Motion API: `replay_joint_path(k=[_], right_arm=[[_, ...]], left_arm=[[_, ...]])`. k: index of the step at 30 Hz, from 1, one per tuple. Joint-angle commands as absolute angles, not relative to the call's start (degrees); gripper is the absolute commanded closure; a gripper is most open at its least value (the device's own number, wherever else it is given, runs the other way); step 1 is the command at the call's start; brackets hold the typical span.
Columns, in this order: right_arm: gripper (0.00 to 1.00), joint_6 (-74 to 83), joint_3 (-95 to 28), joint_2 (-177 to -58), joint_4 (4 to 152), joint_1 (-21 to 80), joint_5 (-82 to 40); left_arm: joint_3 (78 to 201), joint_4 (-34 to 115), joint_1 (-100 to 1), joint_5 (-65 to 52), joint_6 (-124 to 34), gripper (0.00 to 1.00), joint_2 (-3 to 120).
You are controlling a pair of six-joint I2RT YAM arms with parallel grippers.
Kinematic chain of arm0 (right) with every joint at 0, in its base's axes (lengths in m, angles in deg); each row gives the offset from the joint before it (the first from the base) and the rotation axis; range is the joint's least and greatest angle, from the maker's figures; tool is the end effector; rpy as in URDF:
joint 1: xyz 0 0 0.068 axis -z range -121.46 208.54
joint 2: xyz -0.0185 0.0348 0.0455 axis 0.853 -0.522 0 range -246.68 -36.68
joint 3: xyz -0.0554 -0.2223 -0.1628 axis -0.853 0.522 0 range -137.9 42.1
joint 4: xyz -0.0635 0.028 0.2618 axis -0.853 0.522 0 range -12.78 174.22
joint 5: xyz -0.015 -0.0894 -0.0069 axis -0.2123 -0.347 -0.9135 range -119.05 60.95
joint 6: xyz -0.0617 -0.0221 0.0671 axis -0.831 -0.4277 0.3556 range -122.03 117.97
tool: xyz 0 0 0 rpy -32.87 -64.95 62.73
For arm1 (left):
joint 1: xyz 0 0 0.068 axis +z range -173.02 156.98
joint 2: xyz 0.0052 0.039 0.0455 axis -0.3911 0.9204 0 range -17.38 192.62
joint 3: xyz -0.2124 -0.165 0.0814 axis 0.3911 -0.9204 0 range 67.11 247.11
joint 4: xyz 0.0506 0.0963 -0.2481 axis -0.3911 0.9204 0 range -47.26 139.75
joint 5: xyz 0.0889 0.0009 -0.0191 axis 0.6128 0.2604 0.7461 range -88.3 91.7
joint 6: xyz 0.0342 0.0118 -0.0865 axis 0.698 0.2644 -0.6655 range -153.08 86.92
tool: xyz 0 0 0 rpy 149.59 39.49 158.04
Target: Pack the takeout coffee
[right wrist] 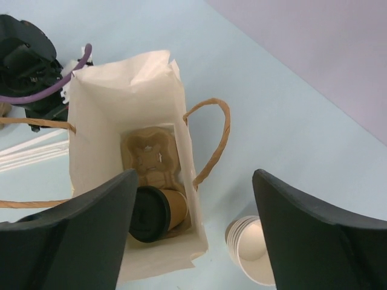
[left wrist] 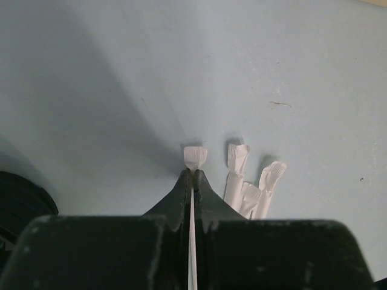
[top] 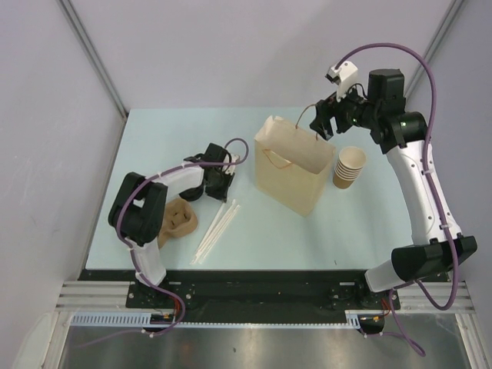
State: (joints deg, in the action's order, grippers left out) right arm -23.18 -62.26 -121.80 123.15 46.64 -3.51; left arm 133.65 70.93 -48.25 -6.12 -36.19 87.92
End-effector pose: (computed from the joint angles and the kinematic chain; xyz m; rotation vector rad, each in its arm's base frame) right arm 0.3370 0.1083 0.4582 -0.8308 1.8250 0.3499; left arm 0.3480 -0.1767 0.1182 0.5686 2.7082 -0.3216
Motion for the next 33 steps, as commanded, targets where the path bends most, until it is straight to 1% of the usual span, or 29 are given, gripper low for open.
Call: replay_joint_path(k=[1, 3, 7, 15, 19, 25, 27, 29, 30, 31, 32, 33], right_arm=[[0.13, -21.46, -65.48, -119.65, 121.52, 46.5, -4.18], [0.05, -20.76, -65.74, -119.56, 121.34, 46.5, -4.0], [0.0, -20.23, -65.92, -119.04, 120.99, 46.5, -3.74], [0.0, -19.0, -66.45, -117.63, 119.85, 46.76, -4.88], [0.0, -16.8, -65.48, -116.4, 119.93, 47.46, -4.88], [0.0, -14.95, -63.37, -114.29, 117.74, 47.9, -4.53], [0.0, -14.16, -63.37, -113.94, 116.86, 47.99, -4.62], [0.0, -13.37, -63.46, -113.85, 116.42, 48.6, -4.53], [0.0, -13.2, -63.46, -113.68, 116.16, 48.78, -4.44], [0.01, -13.11, -63.46, -113.5, 116.07, 49.04, -4.27], [0.0, -12.84, -63.46, -113.41, 116.06, 49.31, -4.27], [0.0, -12.67, -63.37, -113.24, 116.06, 49.74, -4.27]], left_arm=[[138.37, 74.11, -48.68, -6.91, -37.38, 1.0, 86.69], [140.14, 75.52, -48.68, -8.49, -37.3, 1.0, 84.4], [146.45, 79.39, -48.68, -10.6, -36.07, 1.0, 80.45], [159.19, 80.72, -48.77, -16.4, -33.17, 1.0, 72.8], [167.11, 77.82, -48.68, -16.94, -25.44, 1.0, 68.67], [180.21, 77.2, -48.68, -18.34, -21.65, 1.0, 68.75], [183.72, 73.87, -48.68, -19.13, -20.86, 1.0, 68.93], [184.18, 69.58, -48.6, -21.13, -21.12, 1.0, 68.14], [183.66, 64.59, -48.6, -22.46, -20.86, 1.0, 67.7], [182.87, 61.58, -48.6, -24.56, -21.12, 1.0, 67.26], [181.9, 55.38, -48.6, -28.84, -21.38, 1.0, 67.0], [181.11, 53.05, -48.68, -32.11, -21.47, 1.0, 67.08]])
